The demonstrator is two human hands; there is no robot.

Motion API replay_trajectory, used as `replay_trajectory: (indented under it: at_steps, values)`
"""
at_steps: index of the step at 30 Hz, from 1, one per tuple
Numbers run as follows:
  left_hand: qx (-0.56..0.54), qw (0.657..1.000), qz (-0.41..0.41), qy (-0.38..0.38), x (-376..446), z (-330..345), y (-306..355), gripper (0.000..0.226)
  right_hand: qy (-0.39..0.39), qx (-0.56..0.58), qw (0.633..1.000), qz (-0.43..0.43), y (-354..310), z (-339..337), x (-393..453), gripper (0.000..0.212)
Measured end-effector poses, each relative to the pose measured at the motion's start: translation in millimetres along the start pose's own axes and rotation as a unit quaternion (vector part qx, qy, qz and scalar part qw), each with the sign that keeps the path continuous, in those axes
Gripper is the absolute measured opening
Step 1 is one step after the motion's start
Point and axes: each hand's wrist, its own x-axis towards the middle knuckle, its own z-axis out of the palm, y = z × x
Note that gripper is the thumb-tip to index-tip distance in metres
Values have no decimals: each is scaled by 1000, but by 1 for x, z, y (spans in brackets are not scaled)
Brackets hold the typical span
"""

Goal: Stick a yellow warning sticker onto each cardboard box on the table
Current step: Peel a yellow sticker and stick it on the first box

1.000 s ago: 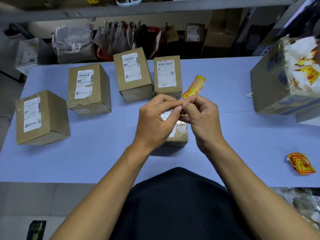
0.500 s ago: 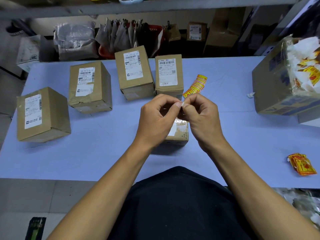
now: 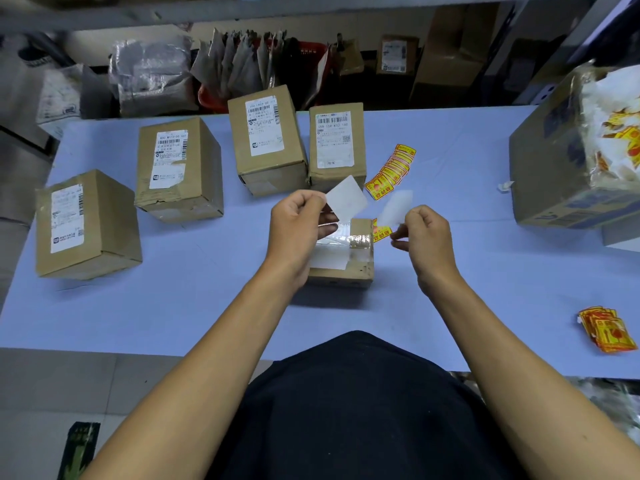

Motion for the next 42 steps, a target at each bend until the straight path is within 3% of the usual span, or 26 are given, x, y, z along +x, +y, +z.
replay_trajectory:
  at_steps: [5, 10, 16, 21, 25, 27, 30, 33, 35, 37, 39, 40, 42]
  values:
    - [-2, 999, -27, 30, 6, 3, -11, 19, 0, -91, 992, 91, 40, -5, 20, 21]
    - [16, 999, -34, 38, 5, 4, -18, 19, -59, -199, 972, 110, 71, -6, 30, 21]
    - [21, 998, -39, 46, 6, 1, -21, 20, -62, -263, 951, 149, 88, -16, 30, 30]
    - [28, 998, -45, 35, 7, 1, -22, 19, -48, -302, 945, 119, 85, -19, 26, 9]
    - [40, 997, -60, 31, 10, -1, -26, 18, -39, -301, 950, 74, 63, -13, 17, 16]
    - [41, 996, -68, 29, 11, -2, -27, 19, -35, -292, 955, 35, 49, -10, 8, 21]
    - [32, 996, -86, 25, 9, -2, -27, 20, -18, -283, 951, -127, 28, -2, -9, 22]
    - [-6, 993, -117, 14, 7, -2, -25, 20, -52, -296, 898, -322, 14, 8, -21, 31]
    - [-42, 989, -143, 13, 5, -2, -23, 20, -57, -345, 851, -391, 9, 16, -23, 32]
    - [-79, 982, -169, 13, 3, -3, -22, 19, -25, -368, 824, -430, 6, 22, -25, 21]
    - [-112, 975, -194, 7, 1, -6, -21, 16, 13, -349, 832, -430, 6, 27, -25, 9]
    - [-137, 969, -205, 0, 1, -8, -20, 16, 22, -322, 854, -407, 5, 29, -26, 6]
    - [-196, 954, -226, -12, 2, -14, -19, 17, 12, -205, 936, -287, 1, 30, -26, 6]
